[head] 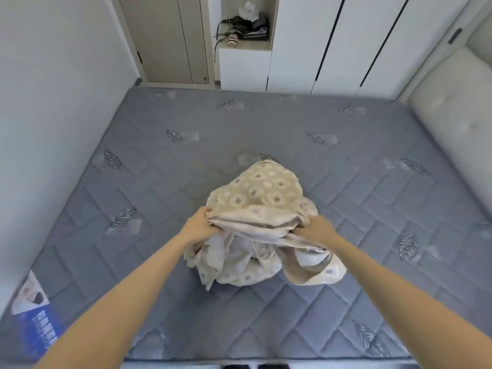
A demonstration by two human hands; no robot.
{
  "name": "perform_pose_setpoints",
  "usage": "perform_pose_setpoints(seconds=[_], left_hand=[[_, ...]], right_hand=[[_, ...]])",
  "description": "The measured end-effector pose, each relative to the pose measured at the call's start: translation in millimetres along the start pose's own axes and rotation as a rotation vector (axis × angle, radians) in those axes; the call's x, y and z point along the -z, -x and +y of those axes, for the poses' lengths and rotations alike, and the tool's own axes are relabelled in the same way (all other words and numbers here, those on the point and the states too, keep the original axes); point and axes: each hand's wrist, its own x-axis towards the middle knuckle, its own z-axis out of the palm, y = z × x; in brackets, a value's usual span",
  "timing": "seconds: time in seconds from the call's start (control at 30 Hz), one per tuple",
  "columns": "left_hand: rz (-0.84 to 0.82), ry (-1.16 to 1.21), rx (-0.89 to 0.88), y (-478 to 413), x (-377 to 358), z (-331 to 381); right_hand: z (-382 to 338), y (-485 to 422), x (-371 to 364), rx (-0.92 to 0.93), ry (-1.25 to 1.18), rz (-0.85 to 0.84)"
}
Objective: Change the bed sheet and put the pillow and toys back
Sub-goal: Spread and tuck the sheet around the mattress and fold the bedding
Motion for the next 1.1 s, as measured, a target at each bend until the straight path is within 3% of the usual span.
perform_pose_setpoints(seconds=[0.1,0.23,0.33,0.5,0.6,0.7,0.83,0.93,1.03,1.1], left_hand=[[-0.017,0.015,0.032,-28.8,0.0,-0.9],[-0.033,-0.108,0.170,-73.0,-7.2,-6.0],[-0.054,-0.226,0.227,-112.4,-23.1,-17.0],[-0.107,-0.279,0.172,-175.7,-58.2,-44.3],[-0.205,-0.237,0.133,-203.5,-77.1,-58.9],[-0.250,-0.358,0.145,-220.8,-99.8,-81.9],[-0.220,-0.454,0.151,-220.6,-129.5,-98.5],[-0.283,-0.527,0.153,-222.6,-140.8,-93.4],[-0.378,-0.620,0.239,-232.9,-137.0,-78.8],[-0.393,-0.657,0.251,-241.3,-120.6,-55.8]], right_hand=[[1.4,-29.4,3.3,0.037,-0.126,0.074],[-1.7,-77.0,-2.7,0.034,-0.207,0.042],[2.4,-119.0,-20.3,-0.075,-0.238,-0.021],[19.3,-178.4,-59.4,-0.188,-0.585,-0.023],[26.0,-206.3,-79.8,-0.264,-0.491,-0.153],[30.5,-220.7,-111.6,-0.203,-0.490,-0.225],[44.3,-224.5,-152.7,-0.078,-0.156,-0.135],[50.3,-222.3,-159.1,-0.046,-0.121,-0.120],[44.2,-231.6,-146.2,-0.037,-0.066,-0.260],[30.2,-239.8,-118.5,-0.117,-0.169,-0.315]])
